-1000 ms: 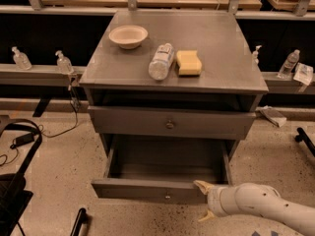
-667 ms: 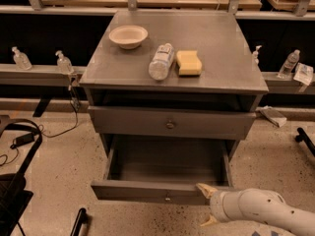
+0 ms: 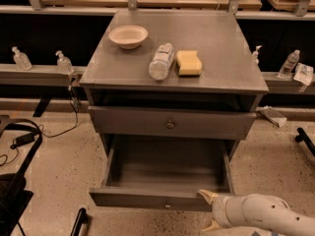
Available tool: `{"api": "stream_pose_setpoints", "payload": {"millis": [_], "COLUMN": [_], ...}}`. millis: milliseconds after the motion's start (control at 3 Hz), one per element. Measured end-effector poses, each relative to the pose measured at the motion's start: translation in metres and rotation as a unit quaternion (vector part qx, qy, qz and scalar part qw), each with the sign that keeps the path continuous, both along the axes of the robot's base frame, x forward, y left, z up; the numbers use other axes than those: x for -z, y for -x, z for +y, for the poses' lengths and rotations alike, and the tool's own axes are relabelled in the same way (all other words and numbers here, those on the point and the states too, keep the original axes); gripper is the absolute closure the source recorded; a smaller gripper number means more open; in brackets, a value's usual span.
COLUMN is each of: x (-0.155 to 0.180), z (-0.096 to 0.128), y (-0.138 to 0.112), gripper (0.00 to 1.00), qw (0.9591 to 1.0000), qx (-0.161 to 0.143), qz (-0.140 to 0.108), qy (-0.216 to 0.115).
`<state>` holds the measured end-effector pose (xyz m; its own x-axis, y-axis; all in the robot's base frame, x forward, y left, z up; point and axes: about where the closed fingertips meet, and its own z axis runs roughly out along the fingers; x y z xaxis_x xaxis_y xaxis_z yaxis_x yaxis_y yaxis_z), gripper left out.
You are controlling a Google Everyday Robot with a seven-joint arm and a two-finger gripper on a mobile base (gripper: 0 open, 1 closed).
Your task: Open middle drawer
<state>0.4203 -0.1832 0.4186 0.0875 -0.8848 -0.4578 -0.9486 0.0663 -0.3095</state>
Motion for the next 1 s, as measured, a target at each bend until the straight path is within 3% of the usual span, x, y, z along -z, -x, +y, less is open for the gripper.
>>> {"api": "stream_pose_setpoints", "payload": {"millis": [1000], "x": [-0.0001], "z": [0.0000], "y": [0.0000], "gripper": [0.36], "qw": [1.0000], "qx": [0.000], "qz": [0.000], "qy": [0.000]}}
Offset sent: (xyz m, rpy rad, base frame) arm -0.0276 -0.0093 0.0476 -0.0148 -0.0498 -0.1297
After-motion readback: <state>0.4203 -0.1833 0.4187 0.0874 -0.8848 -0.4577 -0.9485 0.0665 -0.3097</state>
